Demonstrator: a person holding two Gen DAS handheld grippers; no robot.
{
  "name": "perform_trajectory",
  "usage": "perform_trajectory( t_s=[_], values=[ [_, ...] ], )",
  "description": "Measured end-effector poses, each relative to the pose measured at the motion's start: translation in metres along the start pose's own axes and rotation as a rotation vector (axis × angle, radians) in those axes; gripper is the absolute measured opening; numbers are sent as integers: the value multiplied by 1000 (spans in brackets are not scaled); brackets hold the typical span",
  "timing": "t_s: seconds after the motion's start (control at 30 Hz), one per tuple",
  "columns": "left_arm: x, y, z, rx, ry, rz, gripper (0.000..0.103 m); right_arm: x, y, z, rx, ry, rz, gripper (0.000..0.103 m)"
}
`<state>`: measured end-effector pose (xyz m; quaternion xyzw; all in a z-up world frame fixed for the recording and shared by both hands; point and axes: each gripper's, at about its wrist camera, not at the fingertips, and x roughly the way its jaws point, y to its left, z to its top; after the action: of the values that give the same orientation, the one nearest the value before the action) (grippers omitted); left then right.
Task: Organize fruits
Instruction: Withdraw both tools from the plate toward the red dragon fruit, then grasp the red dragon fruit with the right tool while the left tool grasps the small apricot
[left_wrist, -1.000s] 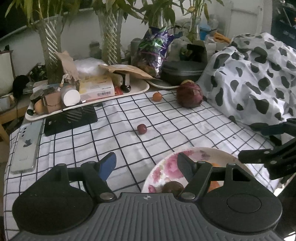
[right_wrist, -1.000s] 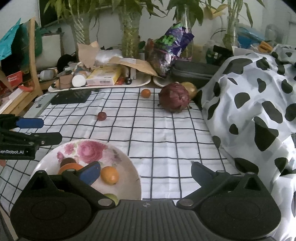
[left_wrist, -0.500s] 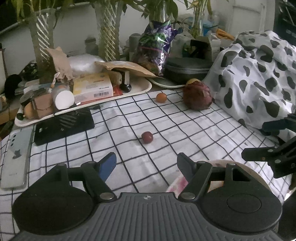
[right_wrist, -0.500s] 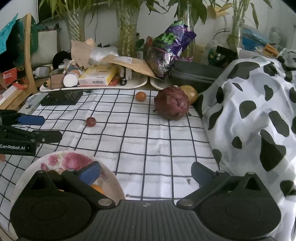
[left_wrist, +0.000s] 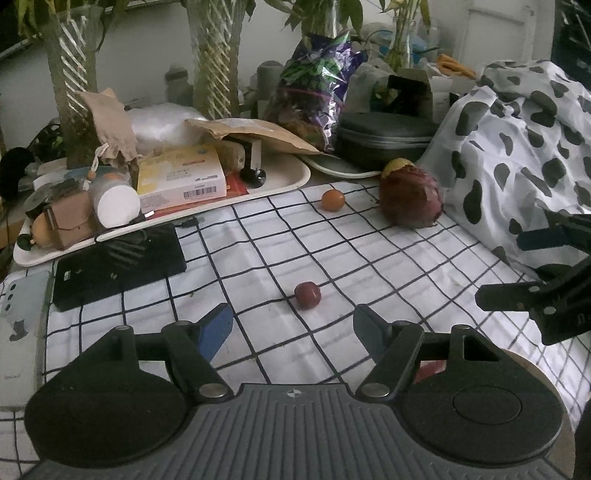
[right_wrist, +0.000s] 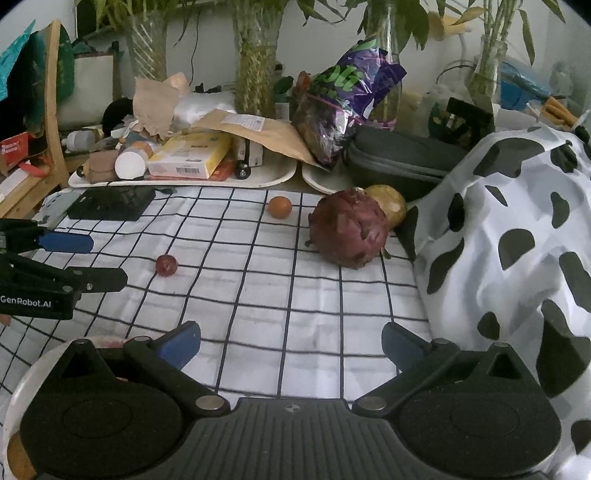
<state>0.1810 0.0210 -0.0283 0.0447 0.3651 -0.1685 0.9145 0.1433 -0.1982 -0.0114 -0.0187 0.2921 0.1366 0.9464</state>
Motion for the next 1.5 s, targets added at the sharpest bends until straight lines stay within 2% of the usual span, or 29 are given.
perform_trajectory(
  t_s=[0.63,0.8,1.13,1.5],
  values=[
    [18,-1,6,38,14,-9,71,21,-7,17,-9,5,-13,103],
    [25,-6,11,78,-17,-39,71,31,-13,25,5,-6,-26,103],
    [64,-14,37,193,-25,-46,71,62,-31,45,41,-34,-61,103],
    [101,-14,55,187,-37,-74,70,92,-47,61,43,-39,-55,103]
  ],
)
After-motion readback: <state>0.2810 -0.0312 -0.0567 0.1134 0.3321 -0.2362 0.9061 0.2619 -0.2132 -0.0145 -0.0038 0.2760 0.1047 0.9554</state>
